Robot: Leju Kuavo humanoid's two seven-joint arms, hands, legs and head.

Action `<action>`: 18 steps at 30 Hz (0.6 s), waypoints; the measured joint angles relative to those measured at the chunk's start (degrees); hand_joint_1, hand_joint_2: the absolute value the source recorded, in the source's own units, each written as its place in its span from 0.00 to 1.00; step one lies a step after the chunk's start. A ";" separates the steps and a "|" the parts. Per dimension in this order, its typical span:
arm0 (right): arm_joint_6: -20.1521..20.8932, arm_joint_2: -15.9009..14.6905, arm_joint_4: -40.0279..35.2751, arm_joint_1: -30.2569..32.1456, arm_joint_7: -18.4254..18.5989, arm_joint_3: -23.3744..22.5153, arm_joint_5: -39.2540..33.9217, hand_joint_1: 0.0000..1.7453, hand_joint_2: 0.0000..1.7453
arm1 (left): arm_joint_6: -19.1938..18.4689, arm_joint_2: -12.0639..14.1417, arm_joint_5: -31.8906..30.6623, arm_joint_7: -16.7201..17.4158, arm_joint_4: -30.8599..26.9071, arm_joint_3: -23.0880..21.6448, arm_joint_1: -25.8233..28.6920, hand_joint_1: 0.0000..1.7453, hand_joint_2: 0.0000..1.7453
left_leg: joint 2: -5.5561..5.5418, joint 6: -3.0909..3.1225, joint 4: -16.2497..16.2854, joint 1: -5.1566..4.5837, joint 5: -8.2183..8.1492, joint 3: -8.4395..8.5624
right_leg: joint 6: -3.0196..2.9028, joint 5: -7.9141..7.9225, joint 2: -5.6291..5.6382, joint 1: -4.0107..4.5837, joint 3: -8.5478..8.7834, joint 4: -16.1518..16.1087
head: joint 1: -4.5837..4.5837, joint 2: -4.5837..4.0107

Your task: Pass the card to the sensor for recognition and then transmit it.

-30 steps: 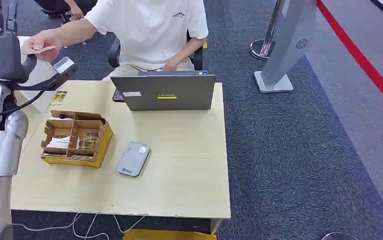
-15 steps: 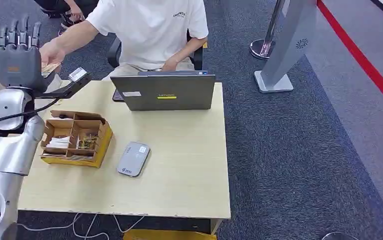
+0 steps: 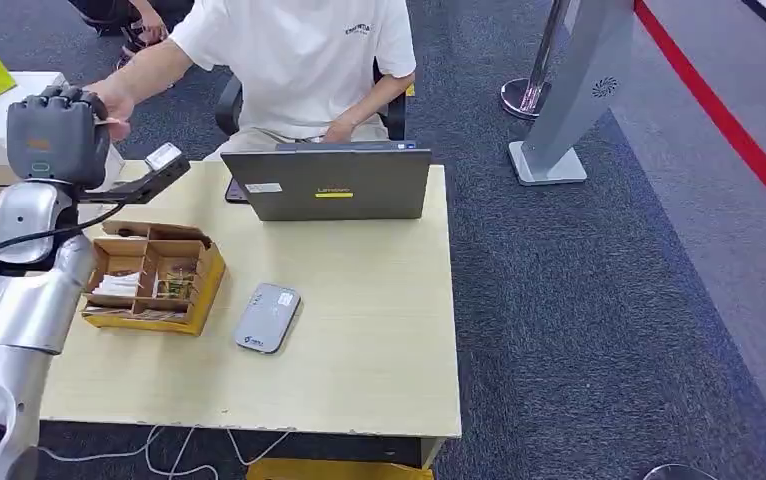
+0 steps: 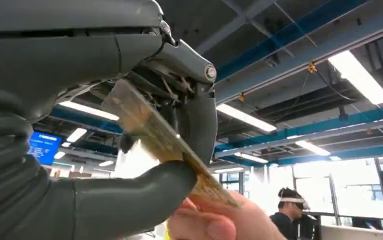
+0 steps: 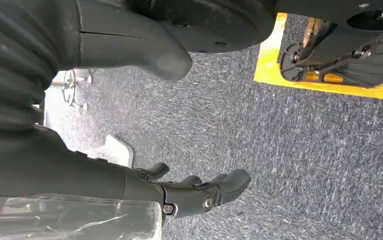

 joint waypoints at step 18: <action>-0.52 0.00 0.02 0.02 0.57 -1.25 -0.37 0.00 1.00 | 4.11 -5.70 1.92 0.24 -7.55 -2.36 9.42 1.00 1.00 | -0.01 0.03 0.00 -0.08 -0.03 -0.02 | 0.03 -0.02 0.00 -0.07 0.02 -0.02 | 0.00 0.00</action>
